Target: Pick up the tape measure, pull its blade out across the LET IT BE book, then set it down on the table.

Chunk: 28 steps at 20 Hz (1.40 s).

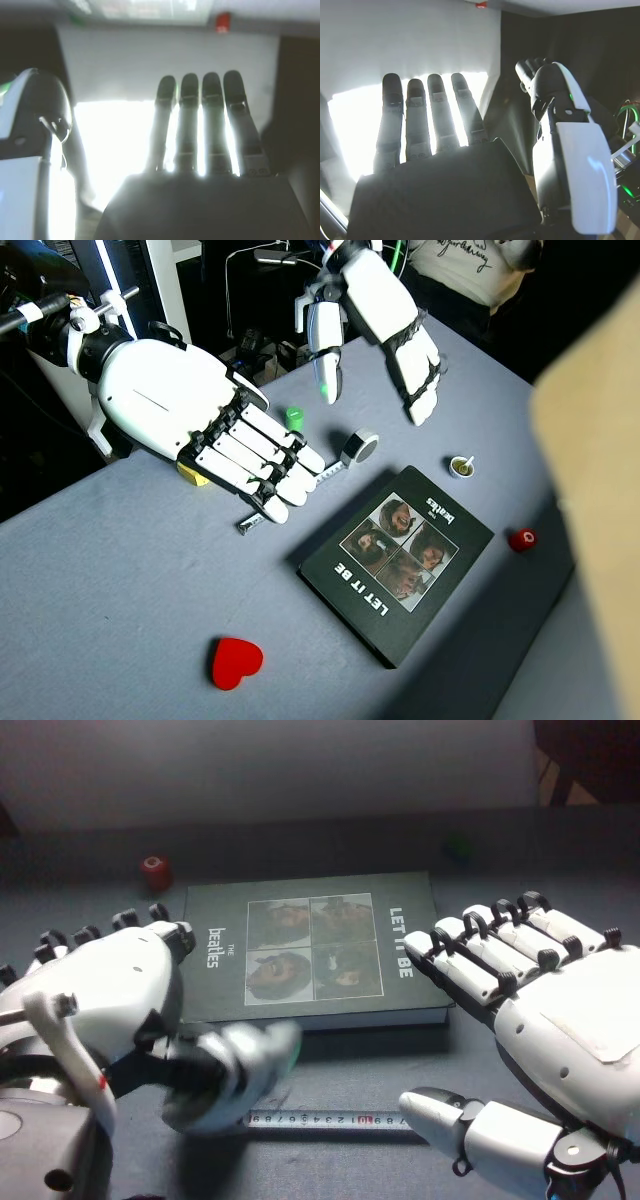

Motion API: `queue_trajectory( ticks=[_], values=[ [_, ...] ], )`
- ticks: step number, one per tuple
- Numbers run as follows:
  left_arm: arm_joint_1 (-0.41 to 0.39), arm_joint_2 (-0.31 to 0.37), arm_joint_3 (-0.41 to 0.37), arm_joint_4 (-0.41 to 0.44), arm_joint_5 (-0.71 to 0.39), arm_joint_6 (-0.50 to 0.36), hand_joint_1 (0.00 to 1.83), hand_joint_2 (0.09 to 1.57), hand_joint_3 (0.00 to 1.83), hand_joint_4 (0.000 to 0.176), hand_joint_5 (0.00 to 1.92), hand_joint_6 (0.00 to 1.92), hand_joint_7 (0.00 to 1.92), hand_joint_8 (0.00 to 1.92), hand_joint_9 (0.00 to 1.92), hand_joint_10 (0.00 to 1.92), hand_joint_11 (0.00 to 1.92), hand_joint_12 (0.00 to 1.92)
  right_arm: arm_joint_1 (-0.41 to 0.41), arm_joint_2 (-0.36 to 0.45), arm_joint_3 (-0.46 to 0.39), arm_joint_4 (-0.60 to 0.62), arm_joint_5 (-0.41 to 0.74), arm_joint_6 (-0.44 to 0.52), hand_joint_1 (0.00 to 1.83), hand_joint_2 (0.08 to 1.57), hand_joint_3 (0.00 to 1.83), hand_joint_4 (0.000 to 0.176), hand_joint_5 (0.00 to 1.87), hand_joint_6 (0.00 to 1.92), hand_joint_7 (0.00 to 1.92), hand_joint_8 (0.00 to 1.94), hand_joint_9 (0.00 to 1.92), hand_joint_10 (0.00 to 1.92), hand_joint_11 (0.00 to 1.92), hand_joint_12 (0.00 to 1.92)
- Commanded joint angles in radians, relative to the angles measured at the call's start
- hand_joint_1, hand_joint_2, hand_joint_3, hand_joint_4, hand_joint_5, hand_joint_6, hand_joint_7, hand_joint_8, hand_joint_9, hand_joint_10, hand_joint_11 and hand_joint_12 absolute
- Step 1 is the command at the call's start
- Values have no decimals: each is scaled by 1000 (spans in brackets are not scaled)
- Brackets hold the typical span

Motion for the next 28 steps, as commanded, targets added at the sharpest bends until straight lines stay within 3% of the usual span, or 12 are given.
queue_trajectory(
  ticks=[1, 6, 13, 17, 20, 24, 28],
  values=[
    [-2, -1, -2, 83, -46, -29, 1115, 957, 0, 0, 290, 0, 240, 0, 232, 1, 0, 702, 3, 4, -6, -78, 55, 5, 103, 1202, 1, 17, 56, 0, 83, 1, 71, 6, 0, 672],
    [11, -1, 3, 89, 54, -62, 1131, 1063, 10, 0, 326, 15, 248, 6, 221, 2, 0, 711, -9, 4, -6, -97, 50, 14, 132, 1200, 1, 15, 60, 2, 83, 0, 71, 0, 0, 535],
    [-34, -1, 22, 82, -39, -112, 1162, 1043, 0, 0, 346, 1, 286, 5, 254, 6, 0, 719, -13, 3, -6, -105, 48, 22, 170, 1210, 2, 11, 76, 3, 109, 3, 81, 2, 0, 617],
    [-7, 14, 46, 84, -36, -136, 1166, 1040, 0, 0, 341, 0, 297, 7, 265, 9, 14, 728, -13, 3, -6, -111, 48, 31, 168, 1210, 1, 9, 108, 13, 140, 10, 82, 2, 0, 585],
    [20, 22, 109, 111, 43, -152, 1166, 1039, 0, 0, 325, 0, 300, 6, 267, 7, 20, 730, -14, 3, -7, -117, 48, 35, 167, 1211, 1, 10, 113, 9, 139, 4, 83, 1, 0, 568],
    [30, 46, 224, 168, 325, -165, 1160, 1040, 0, 0, 322, 0, 296, 3, 264, 4, 18, 729, -15, 3, -7, -120, 48, 38, 169, 1217, 2, 4, 105, 1, 139, 1, 83, 1, 0, 503],
    [32, 76, 248, 232, 489, -149, 1150, 1041, 0, 0, 341, 7, 299, 3, 268, 4, 23, 730, -17, 2, -8, -123, 48, 39, 170, 1218, 2, 5, 89, 0, 134, 0, 75, 0, 0, 533]
  ],
)
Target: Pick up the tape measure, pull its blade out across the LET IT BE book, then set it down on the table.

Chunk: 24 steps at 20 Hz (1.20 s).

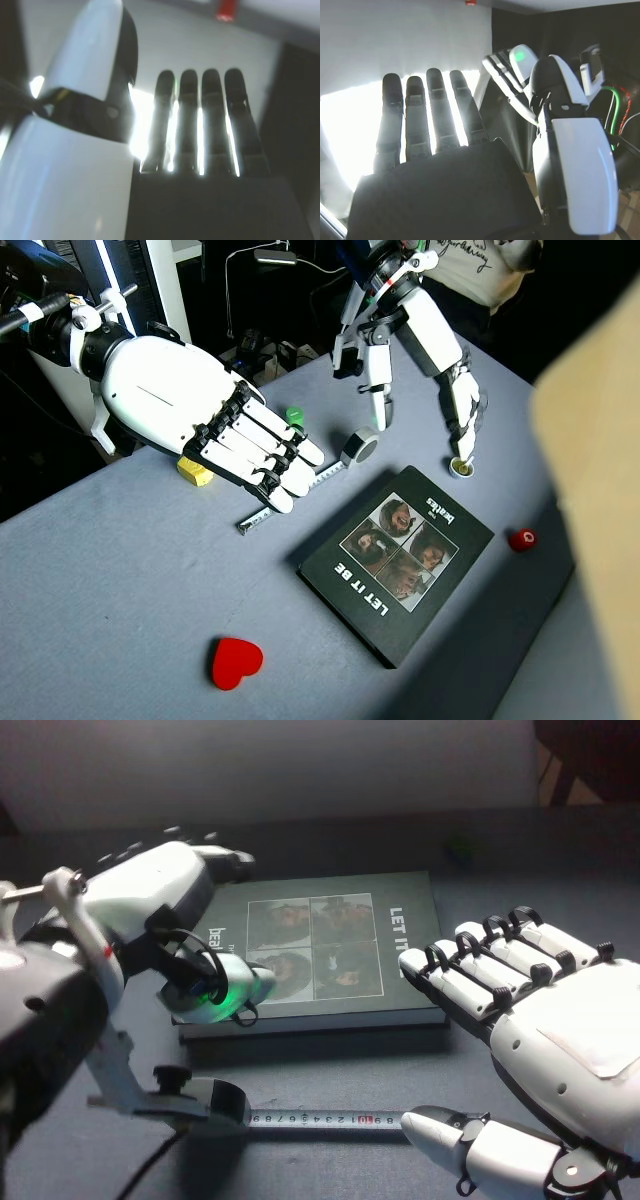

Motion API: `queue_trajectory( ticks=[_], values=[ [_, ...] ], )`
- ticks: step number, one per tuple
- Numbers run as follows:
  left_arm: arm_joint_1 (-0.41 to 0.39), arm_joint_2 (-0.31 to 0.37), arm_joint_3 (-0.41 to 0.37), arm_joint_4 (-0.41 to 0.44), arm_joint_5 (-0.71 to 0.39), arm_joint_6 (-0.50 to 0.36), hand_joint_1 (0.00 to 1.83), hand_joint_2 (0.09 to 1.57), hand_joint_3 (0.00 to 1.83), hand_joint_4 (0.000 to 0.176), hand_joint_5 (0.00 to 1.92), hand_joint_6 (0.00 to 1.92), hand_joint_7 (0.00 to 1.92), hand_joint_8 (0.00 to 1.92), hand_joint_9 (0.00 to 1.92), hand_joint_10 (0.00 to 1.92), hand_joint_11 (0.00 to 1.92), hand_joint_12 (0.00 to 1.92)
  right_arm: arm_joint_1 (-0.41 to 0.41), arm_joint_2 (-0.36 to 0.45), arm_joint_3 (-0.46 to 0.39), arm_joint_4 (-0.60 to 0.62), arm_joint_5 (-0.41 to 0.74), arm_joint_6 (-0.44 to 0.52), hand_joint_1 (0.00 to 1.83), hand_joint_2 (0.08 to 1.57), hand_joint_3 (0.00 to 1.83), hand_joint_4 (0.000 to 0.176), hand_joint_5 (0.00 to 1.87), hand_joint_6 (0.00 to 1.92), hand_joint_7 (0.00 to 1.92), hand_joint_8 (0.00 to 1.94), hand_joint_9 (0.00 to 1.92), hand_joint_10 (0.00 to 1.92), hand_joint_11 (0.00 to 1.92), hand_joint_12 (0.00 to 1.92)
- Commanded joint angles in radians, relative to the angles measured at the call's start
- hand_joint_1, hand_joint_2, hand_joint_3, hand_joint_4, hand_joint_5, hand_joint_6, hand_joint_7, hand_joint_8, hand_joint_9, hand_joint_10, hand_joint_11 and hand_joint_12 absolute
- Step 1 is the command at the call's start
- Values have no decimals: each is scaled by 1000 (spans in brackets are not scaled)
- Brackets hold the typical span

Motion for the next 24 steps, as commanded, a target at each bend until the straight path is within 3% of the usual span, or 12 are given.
queue_trajectory(
  ticks=[1, 5, 7, 10, 12, 16, 18, 22, 24],
  values=[
    [-10, 7, 10, 100, 128, 5, 1171, 1043, 0, 0, 367, 12, 319, 8, 279, 6, 24, 730, 4, 3, -6, -84, 63, 6, 168, 1219, 1, 4, 93, 1, 134, 0, 73, 0, 0, 602],
    [-17, 55, 25, 102, 396, 110, 1175, 1045, 1, 0, 347, 1, 303, 0, 272, 2, 26, 730, 3, 3, -7, -87, 65, 6, 165, 1220, 1, 3, 95, 1, 135, 0, 92, 5, 0, 607],
    [9, 88, 33, 80, 536, 110, 1180, 1048, 2, 0, 340, 0, 296, 0, 272, 1, 28, 728, 2, 3, -7, -87, 67, 7, 164, 1220, 0, 2, 102, 2, 138, 0, 100, 5, 0, 651],
    [46, 137, 20, 75, 578, 54, 1186, 1046, 1, 0, 311, 0, 295, 0, 272, 1, 34, 727, 1, 3, -7, -87, 69, 7, 166, 1218, 0, 3, 94, 0, 134, 1, 76, 2, 0, 556],
    [90, 152, -1, 78, 482, -122, 1187, 1046, 0, 0, 310, 0, 295, 0, 272, 1, 35, 725, 0, 3, -8, -88, 71, 7, 166, 1218, 0, 3, 93, 0, 134, 1, 76, 1, 0, 552],
    [136, 152, 1, 116, 483, -258, 1194, 1056, 3, 0, 350, 10, 319, 6, 297, 8, 51, 721, 0, 3, -9, -89, 71, 7, 168, 1215, 0, 4, 91, 3, 134, 2, 78, 3, 0, 530],
    [171, 151, 3, 186, 490, -351, 1186, 1063, 5, 0, 347, 6, 319, 4, 298, 6, 51, 715, 0, 3, -9, -89, 71, 7, 167, 1217, 0, 4, 92, 2, 135, 2, 78, 2, 0, 534],
    [292, 152, 16, 417, 465, -622, 1194, 1065, 4, 0, 351, 5, 320, 3, 299, 4, 54, 711, -1, 3, -9, -90, 72, 10, 166, 1217, 0, 3, 97, 4, 130, 0, 78, 2, 0, 535],
    [330, 152, 27, 501, 425, -702, 1196, 1066, 3, 0, 351, 5, 321, 3, 302, 5, 60, 712, 0, 3, -10, -91, 73, 15, 169, 1216, 0, 4, 92, 0, 129, 0, 79, 2, 0, 511]
  ],
)
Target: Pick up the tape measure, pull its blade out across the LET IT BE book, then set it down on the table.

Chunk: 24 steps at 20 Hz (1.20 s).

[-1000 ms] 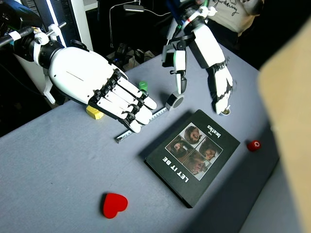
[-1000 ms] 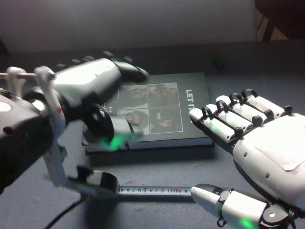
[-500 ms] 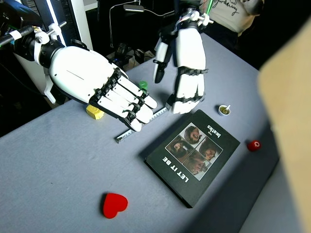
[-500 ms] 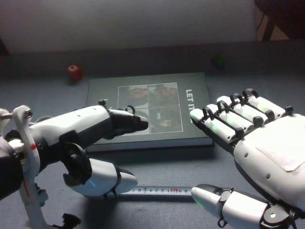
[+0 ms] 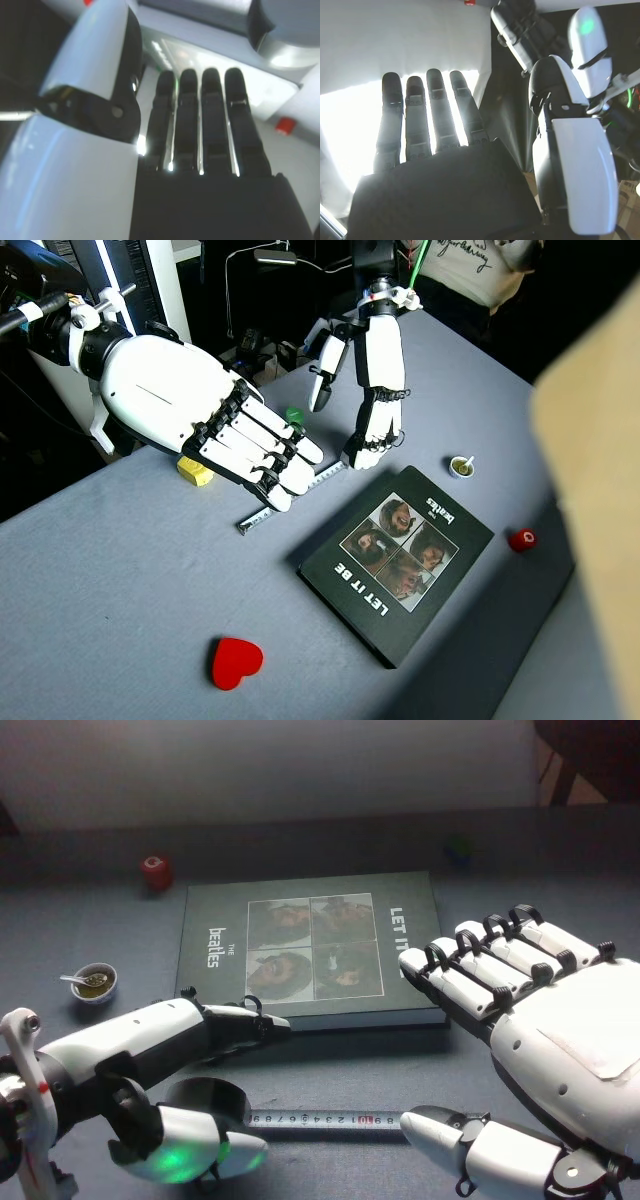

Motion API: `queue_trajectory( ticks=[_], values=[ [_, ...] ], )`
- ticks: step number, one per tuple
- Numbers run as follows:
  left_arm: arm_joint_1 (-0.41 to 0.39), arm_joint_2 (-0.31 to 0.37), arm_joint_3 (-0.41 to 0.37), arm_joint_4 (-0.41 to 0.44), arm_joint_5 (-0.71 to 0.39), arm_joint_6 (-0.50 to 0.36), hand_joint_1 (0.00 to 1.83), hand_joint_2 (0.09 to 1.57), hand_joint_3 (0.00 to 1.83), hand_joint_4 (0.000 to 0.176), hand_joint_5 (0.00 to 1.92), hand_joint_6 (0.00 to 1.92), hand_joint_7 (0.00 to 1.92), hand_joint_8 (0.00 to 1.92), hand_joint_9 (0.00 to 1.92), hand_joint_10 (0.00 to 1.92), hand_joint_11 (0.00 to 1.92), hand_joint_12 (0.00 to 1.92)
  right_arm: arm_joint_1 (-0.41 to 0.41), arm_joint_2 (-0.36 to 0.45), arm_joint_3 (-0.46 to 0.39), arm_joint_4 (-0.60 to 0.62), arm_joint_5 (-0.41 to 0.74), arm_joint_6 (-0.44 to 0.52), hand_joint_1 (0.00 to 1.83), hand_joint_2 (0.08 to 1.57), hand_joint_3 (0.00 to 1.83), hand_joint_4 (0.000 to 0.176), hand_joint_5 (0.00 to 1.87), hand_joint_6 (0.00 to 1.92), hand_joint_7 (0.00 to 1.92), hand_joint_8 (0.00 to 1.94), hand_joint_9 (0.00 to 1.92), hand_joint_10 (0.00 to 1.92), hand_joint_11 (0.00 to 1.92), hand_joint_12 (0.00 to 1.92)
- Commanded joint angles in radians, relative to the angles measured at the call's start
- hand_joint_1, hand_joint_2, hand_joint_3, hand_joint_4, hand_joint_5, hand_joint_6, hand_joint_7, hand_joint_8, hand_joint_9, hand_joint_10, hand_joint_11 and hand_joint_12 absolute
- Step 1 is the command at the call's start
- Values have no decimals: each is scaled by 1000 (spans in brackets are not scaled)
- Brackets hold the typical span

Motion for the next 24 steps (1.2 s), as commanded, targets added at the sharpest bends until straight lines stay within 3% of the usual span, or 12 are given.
queue_trajectory(
  ticks=[1, 13, 24],
  values=[
    [-5, 0, 8, 49, -85, -26, 1193, 1065, 3, 0, 339, 0, 322, 3, 304, 5, 66, 712, 4, 3, -7, -83, 67, 10, 169, 1216, 0, 4, 95, 2, 129, 0, 80, 2, 0, 511],
    [79, -37, 41, 122, -164, -106, 1181, 1060, 0, 0, 344, 2, 352, 5, 323, 4, 107, 702, 4, 2, -10, -90, 70, 24, 170, 1216, 0, 0, 118, 6, 150, 4, 86, 2, 0, 536],
    [126, -67, 78, 127, -243, -111, 1191, 1058, 1, 0, 352, 6, 369, 10, 352, 10, 128, 670, 5, 2, -10, -98, 72, 35, 179, 1215, 0, 0, 127, 8, 154, 3, 80, 0, 0, 579]
  ],
)
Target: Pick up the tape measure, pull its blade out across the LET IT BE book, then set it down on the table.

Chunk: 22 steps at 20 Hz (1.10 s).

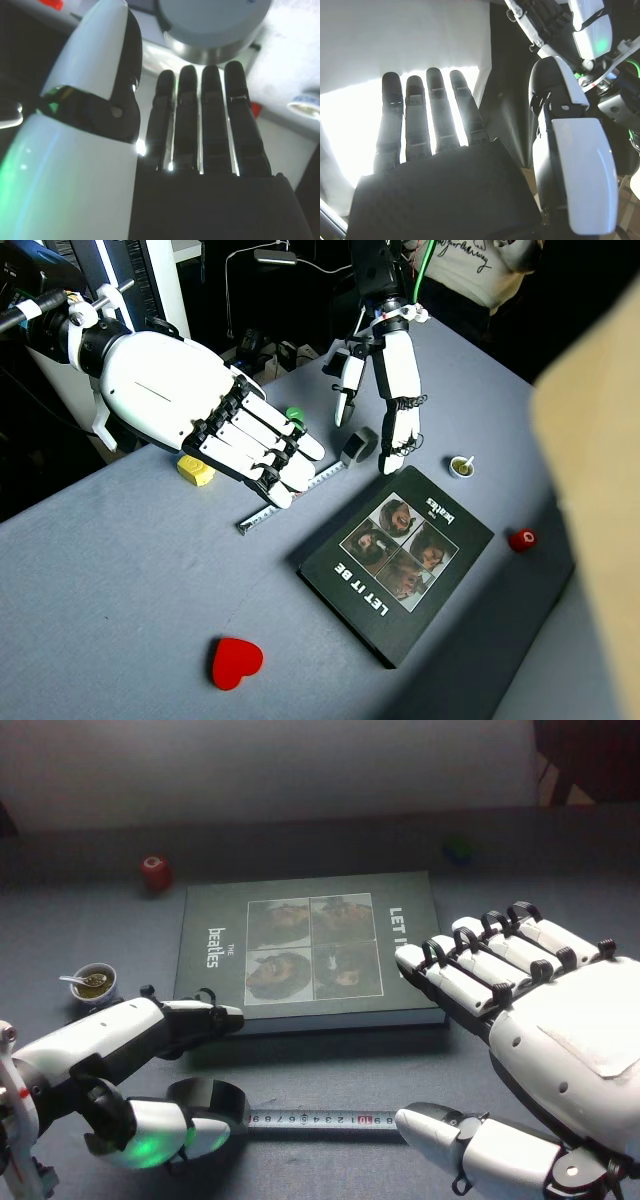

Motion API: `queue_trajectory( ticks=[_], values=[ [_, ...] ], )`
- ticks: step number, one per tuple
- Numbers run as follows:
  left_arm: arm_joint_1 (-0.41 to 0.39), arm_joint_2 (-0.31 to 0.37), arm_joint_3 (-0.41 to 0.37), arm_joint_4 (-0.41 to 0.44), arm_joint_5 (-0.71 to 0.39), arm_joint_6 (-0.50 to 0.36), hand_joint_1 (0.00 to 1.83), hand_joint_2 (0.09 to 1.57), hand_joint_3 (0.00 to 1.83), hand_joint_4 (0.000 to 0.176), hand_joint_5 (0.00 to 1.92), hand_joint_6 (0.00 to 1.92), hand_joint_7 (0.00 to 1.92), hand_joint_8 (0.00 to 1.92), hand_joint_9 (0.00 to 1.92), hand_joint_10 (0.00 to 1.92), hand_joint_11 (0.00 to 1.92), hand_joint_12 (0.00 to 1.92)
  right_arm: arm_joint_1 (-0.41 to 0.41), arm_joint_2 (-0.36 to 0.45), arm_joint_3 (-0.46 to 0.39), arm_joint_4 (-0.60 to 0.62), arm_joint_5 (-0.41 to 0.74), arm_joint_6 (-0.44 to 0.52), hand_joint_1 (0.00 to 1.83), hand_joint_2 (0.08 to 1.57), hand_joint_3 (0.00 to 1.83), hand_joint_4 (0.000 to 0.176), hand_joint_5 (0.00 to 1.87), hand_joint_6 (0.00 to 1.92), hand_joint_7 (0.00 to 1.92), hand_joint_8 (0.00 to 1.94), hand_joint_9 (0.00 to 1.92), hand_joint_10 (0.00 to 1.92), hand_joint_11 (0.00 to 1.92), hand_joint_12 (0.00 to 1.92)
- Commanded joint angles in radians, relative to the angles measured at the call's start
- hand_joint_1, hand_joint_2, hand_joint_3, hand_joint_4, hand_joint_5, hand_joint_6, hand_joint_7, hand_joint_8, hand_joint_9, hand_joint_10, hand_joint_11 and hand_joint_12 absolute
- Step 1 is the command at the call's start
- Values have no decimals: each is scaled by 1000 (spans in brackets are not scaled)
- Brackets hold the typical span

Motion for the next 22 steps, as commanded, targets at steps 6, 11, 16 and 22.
queue_trajectory(
  ticks=[6, 11, 16, 22],
  values=[
    [21, -15, 0, 35, -99, -17, 1189, 1058, 1, 0, 347, 2, 375, 6, 351, 4, 131, 668, 4, 2, -8, -83, 65, 9, 184, 1211, 0, 1, 101, 0, 148, 0, 81, 0, 0, 560],
    [44, -24, 4, 37, -122, -16, 1191, 1060, 2, 0, 323, 0, 337, 0, 330, 0, 126, 664, 4, 2, -9, -84, 65, 9, 182, 1212, 0, 0, 112, 4, 144, 1, 81, 0, 0, 522],
    [66, -30, 12, 45, -133, -16, 1191, 1073, 4, 0, 372, 16, 363, 9, 341, 4, 123, 663, 4, 1, -10, -84, 65, 10, 181, 1213, 0, 0, 125, 6, 157, 2, 87, 2, 0, 554],
    [100, -35, 14, 50, -144, -17, 1188, 1083, 7, 0, 370, 7, 376, 9, 341, 2, 126, 662, 3, 1, -10, -84, 65, 10, 183, 1212, 0, 0, 122, 3, 155, 1, 89, 2, 0, 555]
  ],
)
